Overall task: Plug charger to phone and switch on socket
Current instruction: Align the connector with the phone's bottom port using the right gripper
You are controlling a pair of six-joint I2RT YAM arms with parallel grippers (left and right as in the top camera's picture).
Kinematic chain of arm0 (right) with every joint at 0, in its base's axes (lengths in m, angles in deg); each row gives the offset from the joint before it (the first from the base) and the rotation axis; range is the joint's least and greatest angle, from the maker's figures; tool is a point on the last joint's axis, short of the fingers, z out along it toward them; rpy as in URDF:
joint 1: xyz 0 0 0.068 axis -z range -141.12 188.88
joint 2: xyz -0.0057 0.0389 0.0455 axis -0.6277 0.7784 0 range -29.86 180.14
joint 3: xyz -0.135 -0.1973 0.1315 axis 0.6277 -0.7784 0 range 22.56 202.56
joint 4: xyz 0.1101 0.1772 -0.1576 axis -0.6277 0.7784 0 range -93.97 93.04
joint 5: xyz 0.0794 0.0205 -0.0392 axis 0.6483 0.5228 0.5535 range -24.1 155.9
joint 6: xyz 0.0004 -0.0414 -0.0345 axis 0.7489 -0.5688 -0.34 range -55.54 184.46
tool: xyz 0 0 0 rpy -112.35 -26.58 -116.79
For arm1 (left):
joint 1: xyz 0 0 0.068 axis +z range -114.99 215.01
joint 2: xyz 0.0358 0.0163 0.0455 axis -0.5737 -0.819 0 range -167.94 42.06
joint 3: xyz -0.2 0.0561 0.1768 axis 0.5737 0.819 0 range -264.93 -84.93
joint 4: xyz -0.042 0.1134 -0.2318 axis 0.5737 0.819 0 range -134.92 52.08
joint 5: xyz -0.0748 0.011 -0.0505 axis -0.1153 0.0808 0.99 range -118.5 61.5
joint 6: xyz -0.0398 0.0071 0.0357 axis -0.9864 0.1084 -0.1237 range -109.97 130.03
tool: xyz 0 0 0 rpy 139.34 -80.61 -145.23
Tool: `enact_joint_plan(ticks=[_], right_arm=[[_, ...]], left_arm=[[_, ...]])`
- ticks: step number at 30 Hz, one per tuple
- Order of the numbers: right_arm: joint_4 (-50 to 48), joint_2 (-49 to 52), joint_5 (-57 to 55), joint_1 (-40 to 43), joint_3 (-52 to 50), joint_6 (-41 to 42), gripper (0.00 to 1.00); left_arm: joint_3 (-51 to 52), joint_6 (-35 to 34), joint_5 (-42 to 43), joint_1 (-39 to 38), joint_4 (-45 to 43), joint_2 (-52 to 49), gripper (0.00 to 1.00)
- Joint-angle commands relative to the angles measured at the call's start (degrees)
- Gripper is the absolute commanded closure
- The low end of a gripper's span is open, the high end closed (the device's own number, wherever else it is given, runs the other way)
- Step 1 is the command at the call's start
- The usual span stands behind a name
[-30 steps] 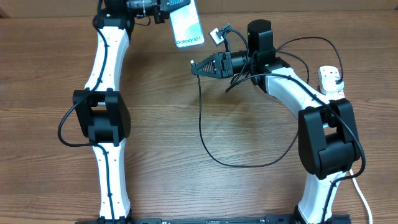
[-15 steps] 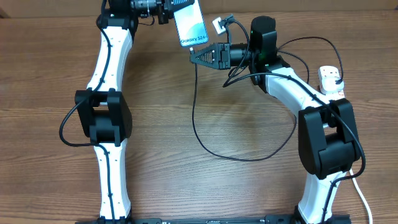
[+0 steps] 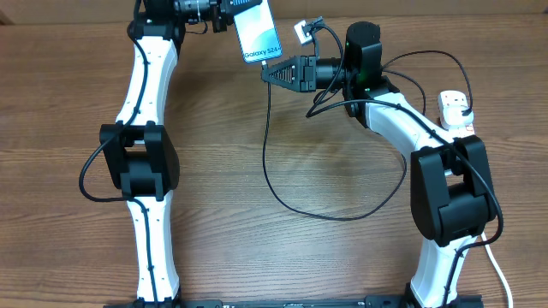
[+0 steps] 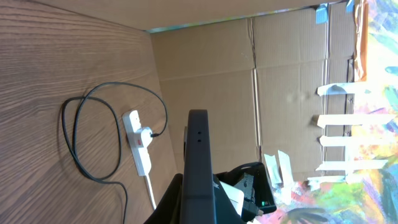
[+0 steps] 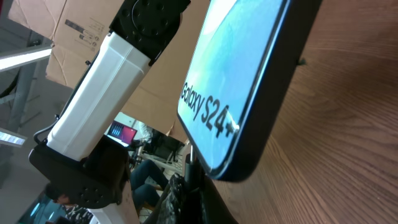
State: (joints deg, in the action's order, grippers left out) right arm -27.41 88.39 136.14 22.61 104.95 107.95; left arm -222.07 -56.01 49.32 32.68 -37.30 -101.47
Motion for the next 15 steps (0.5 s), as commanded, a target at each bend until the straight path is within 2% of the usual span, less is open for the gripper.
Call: enact_joint_plan(ticks=[1, 15], right_arm=[[-0.5, 0.3, -0.3, -0.1, 0.9, 0.2, 0.96], [-1.0, 0.3, -0.8, -0.1, 0.9, 2.1, 0.96]], left_arm=[[-0.6, 0.1, 1.7, 0.5, -0.6, 0.4, 0.96], [-0.6, 0.4, 2.6, 0.5, -1.1, 0.4, 0.95]])
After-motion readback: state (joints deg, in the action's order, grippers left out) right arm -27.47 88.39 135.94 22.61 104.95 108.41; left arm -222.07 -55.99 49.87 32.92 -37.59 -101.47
